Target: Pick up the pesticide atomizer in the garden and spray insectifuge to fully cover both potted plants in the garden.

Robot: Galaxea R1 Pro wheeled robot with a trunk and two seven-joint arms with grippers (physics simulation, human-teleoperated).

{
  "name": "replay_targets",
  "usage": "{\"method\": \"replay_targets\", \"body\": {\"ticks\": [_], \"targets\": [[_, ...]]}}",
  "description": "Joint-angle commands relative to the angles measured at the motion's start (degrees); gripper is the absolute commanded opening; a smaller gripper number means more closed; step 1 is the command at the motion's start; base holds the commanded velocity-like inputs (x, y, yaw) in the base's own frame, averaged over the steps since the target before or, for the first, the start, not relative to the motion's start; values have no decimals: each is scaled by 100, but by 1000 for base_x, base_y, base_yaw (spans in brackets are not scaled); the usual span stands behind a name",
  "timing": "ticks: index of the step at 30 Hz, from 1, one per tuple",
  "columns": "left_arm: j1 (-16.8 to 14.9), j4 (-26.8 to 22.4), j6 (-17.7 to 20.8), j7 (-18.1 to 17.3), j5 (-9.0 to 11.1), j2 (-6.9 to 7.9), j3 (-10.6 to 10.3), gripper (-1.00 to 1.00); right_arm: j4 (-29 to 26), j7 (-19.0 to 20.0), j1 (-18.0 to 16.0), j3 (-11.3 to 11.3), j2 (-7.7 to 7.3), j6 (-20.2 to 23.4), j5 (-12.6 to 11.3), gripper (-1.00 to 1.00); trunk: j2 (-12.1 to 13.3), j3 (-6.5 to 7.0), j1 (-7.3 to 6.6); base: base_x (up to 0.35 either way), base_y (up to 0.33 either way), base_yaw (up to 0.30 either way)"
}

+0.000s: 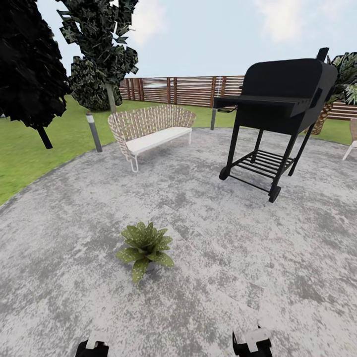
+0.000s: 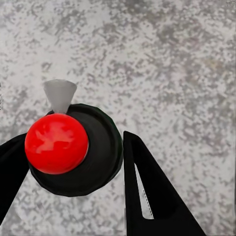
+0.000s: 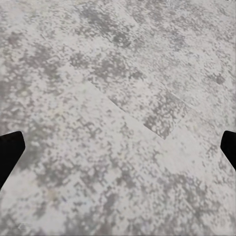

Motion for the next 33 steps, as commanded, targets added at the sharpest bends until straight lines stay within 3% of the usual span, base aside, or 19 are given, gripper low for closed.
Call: {"method": "replay_targets", "body": {"ticks": [1,5,14,22,33], "targets": [[2,4,-22,-8,23,2,20,-100,10,-29,-3,-44,2,-12,61,100,-2,4,-1,0,0,0],[20,4,-22,-8,154,9,20,-100,14,-31,0,-44,2,-12,61,100,-2,39,-1,0,0,0],[22,4,-22,-8,171,9,20,-100,15,-30,1,-44,7,-12,61,100,-2,57,-1,-82,-24,22],[22,4,-22,-8,171,9,20,-100,15,-32,5,-44,10,-12,61,100,-2,57,-1,-229,-137,259],[27,4,-22,-8,172,9,20,-100,15,-30,5,-44,10,-12,61,100,-2,57,-1,-16,-7,278]]}}
